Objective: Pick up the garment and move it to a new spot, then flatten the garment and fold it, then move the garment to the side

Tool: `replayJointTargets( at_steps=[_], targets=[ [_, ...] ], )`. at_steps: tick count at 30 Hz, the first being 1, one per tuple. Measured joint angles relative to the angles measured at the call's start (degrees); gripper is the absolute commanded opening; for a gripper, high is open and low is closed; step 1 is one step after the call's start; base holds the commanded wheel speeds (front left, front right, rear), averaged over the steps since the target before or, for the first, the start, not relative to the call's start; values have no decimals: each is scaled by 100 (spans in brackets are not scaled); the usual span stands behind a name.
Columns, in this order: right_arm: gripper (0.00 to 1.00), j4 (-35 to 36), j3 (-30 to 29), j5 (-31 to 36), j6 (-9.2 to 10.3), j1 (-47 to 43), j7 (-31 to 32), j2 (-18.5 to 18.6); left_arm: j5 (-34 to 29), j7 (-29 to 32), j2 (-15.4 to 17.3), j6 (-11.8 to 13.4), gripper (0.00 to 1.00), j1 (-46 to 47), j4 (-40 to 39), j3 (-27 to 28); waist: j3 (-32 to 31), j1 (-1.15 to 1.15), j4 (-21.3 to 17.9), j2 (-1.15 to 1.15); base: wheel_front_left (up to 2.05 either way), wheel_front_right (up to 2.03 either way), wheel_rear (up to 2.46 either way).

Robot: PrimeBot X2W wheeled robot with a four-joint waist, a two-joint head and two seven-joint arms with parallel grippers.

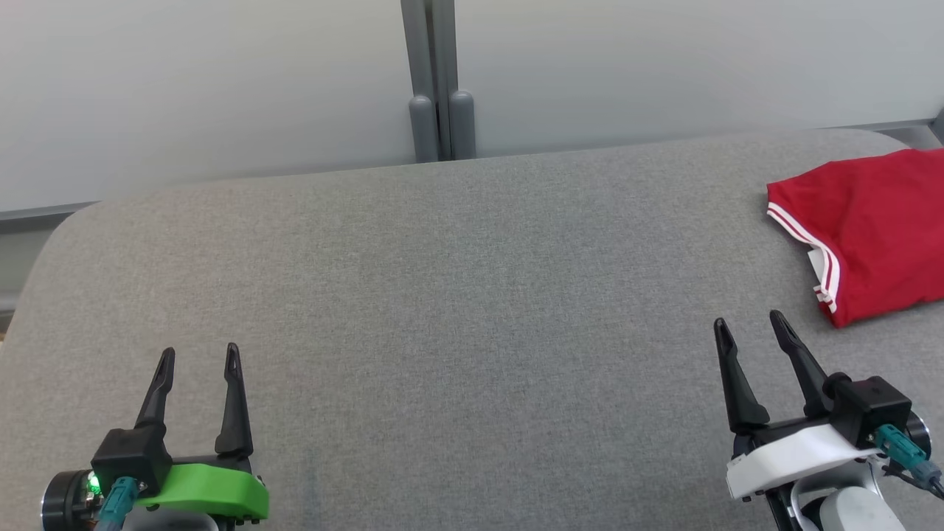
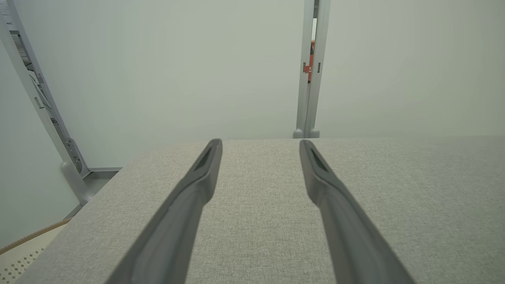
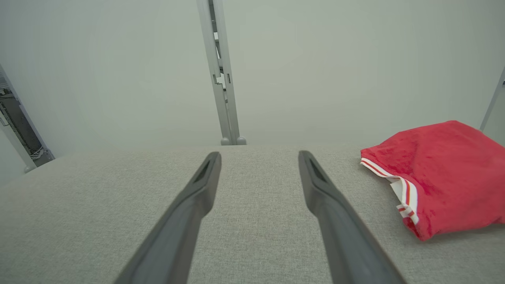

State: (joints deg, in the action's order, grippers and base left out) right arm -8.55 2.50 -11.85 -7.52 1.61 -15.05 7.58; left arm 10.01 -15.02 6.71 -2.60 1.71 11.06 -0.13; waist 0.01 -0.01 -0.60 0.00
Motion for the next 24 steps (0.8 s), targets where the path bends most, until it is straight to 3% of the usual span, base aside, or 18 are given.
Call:
replayJointTargets(
  at_steps=[24],
  targets=[
    [100, 112, -247, 214, 0, -381, 0, -283, 104, 0, 40, -69, 100, -26, 274, 2, -241, 0, 235, 0, 0, 0, 0]
  ],
)
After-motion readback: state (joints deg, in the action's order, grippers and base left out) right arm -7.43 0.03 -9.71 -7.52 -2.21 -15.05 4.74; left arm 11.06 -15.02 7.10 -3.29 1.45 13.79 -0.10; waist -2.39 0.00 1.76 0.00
